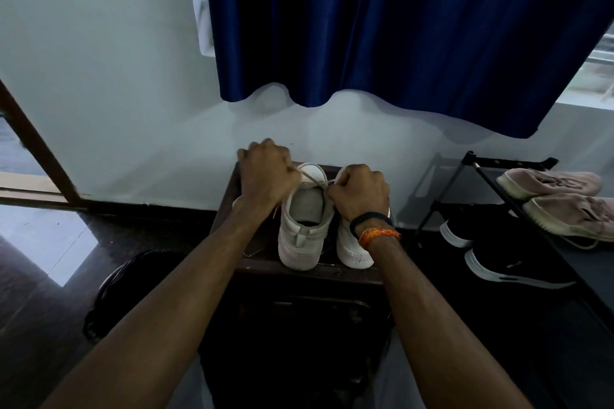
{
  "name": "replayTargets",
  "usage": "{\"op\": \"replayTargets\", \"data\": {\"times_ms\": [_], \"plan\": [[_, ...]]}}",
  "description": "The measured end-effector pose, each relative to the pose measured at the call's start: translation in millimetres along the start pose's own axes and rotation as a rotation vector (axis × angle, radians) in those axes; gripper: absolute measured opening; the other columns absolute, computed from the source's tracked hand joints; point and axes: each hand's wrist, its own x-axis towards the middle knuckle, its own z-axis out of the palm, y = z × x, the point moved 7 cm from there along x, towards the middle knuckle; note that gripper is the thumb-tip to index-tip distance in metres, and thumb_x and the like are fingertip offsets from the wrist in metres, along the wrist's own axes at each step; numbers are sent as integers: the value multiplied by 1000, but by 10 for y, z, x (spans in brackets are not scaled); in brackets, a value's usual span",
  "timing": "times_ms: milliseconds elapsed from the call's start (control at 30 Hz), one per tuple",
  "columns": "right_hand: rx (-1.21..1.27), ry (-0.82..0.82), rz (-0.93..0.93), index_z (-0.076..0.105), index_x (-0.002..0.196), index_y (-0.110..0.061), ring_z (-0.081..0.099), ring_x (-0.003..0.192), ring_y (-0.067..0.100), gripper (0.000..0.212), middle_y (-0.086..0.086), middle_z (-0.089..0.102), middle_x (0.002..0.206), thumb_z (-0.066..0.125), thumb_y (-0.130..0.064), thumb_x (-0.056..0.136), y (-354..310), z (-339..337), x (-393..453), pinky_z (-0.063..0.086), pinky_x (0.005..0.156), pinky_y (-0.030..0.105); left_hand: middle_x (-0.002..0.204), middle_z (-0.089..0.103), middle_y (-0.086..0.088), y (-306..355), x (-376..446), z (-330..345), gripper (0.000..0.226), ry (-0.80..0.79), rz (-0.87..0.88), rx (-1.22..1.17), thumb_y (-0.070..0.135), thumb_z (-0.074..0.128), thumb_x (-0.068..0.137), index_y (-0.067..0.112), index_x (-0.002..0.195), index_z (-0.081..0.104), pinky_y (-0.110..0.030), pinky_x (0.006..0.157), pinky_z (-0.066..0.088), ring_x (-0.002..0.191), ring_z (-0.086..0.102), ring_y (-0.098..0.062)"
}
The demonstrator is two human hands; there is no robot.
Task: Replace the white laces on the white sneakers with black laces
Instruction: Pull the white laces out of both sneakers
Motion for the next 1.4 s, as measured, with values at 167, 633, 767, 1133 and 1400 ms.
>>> {"op": "replayTargets", "data": {"times_ms": [167, 633, 767, 1133, 1400], "plan": [[3, -13, 8, 71, 85, -7, 65, 90, 35, 20, 14, 71, 90, 72, -26, 79, 27, 5, 10, 57, 84, 43, 74, 68, -4, -551, 10, -312, 8, 107, -445, -291, 17, 63, 69, 12, 71, 69, -47, 80, 58, 76, 66, -26], [57, -13, 14, 72, 78, -11, 66, 84, 33, 12, 10, 71, 83, 66, -21, 76, 40, -1, -8, 58, 81, 42, 100, 66, -12, 597, -143, 350, 19, -278, 383, -3, 16, 66, 84, 10, 102, 70, -38, 81, 49, 93, 61, -30], [40, -22, 11, 70, 74, -13, 66, 85, 32, 9, 9, 71, 83, 66, -20, 75, 34, 8, -4, 57, 81, 41, 86, 67, -15, 515, -117, 396, 14, -218, 357, 6, 14, 61, 88, 5, 84, 71, -40, 70, 50, 83, 63, -32], [-60, -22, 10, 72, 100, -5, 66, 96, 38, 28, 18, 71, 101, 70, -27, 82, 47, 11, 44, 58, 86, 44, 80, 66, -10, -87, 78, -195, 6, 43, -124, -261, 11, 65, 76, 5, 77, 66, -45, 72, 58, 77, 64, -27], [-184, 1, -114, 75, 94, -14, 66, 90, 34, 18, 11, 72, 92, 66, -21, 80, -121, -10, -2, 58, 79, 40, 88, 69, -9, -457, 32, -116, 15, -148, -365, -318, 4, 69, 73, 7, 88, 67, -40, 76, 60, 83, 69, -26]]}}
